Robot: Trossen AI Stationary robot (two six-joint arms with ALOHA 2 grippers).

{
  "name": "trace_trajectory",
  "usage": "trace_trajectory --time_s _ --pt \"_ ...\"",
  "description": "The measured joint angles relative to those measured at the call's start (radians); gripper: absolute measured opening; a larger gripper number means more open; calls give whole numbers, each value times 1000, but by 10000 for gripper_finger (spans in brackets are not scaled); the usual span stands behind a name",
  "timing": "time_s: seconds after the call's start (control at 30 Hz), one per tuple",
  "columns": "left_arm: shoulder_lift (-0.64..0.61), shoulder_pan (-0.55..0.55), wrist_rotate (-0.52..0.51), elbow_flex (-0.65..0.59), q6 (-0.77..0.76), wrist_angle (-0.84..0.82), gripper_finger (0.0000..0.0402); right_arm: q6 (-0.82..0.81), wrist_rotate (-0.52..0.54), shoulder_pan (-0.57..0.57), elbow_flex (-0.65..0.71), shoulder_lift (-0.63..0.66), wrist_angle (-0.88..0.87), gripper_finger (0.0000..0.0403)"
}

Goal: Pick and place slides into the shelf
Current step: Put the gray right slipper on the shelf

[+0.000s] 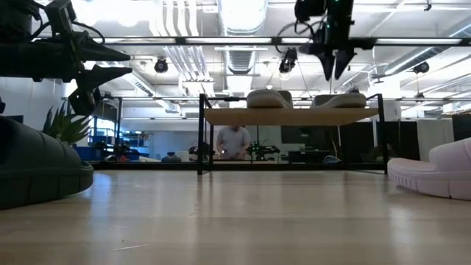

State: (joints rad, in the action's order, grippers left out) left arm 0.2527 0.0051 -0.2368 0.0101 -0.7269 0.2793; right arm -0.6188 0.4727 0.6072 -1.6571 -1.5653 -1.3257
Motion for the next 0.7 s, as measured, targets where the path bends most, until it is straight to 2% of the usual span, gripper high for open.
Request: trace_trajectory --time_s 0.07,0.2,0.4,0.6,0.7 --pt "0 0 -1 0 0 0 89 46 4 10 5 -5 -2 85" --pt "0 0 -1 0 -2 1 89 115 82 60 7 -6 -51 80" --pt "0 0 -3 1 -27 1 89 104 -5 213 34 -7 -70 61" --pt "0 0 -5 1 -26 1 89 192 -12 242 49 -7 73 32" --pt "0 0 -8 1 -26 1 89 229 -4 261 50 -27 91 24"
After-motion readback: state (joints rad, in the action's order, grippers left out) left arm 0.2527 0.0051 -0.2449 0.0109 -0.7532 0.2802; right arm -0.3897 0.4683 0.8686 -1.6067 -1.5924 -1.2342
